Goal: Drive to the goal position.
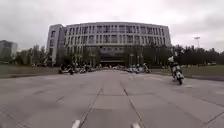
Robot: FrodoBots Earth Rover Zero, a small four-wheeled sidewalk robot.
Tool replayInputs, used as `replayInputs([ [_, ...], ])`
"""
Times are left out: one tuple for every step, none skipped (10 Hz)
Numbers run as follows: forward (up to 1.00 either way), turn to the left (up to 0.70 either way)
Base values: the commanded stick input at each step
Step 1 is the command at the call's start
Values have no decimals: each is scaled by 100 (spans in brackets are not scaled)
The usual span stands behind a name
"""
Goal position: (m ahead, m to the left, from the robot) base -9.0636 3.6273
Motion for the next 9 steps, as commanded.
replayInputs([
  [100,0],
  [100,0],
  [100,-7],
  [100,-19],
  [100,-17],
  [100,-3],
  [100,-16],
  [100,-24],
  [100,-12],
])
